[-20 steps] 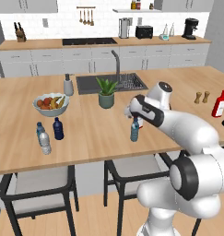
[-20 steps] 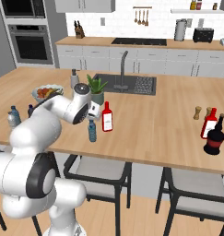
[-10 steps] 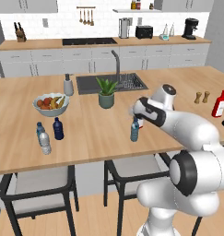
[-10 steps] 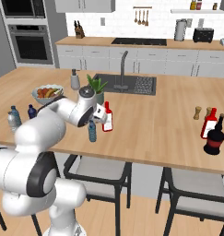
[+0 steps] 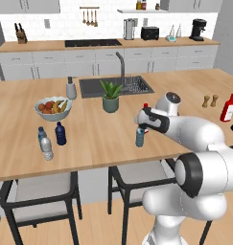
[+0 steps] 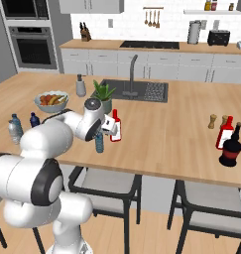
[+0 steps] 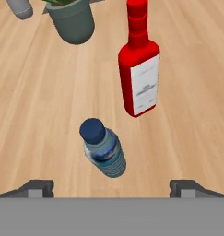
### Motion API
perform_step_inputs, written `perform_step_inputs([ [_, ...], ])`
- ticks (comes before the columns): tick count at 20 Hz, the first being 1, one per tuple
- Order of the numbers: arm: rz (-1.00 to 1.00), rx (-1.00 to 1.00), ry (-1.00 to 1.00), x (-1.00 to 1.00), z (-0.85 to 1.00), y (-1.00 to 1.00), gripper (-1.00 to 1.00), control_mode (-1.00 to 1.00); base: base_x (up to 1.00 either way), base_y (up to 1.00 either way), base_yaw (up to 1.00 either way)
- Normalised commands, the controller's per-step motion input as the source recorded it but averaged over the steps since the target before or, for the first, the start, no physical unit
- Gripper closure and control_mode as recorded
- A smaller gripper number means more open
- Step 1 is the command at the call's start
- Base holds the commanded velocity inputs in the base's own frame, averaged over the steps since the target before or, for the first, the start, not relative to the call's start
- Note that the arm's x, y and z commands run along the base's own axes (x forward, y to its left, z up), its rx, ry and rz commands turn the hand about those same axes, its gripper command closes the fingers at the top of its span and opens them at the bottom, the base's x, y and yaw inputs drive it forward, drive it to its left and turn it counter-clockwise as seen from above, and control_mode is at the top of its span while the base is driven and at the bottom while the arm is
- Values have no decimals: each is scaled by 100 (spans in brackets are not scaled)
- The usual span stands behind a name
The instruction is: Move the plastic bottles in the middle to the plastics group, and the glass bottles in the middle to the glass group.
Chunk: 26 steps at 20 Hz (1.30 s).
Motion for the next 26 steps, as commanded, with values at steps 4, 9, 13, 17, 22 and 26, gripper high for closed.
perform_step_inputs([
  [4,0,0,0,2,0,1,-100,-100,0,0,0],
  [9,0,-3,0,16,-10,1,-100,-100,0,0,0],
  [13,0,-4,0,18,-3,2,-100,-100,0,0,0],
  [17,0,-4,0,12,-4,3,-100,-100,0,0,0],
  [22,0,-1,-1,0,-9,1,-100,-100,0,0,0],
  [26,0,-1,-2,0,-15,4,-100,-100,0,0,0],
])
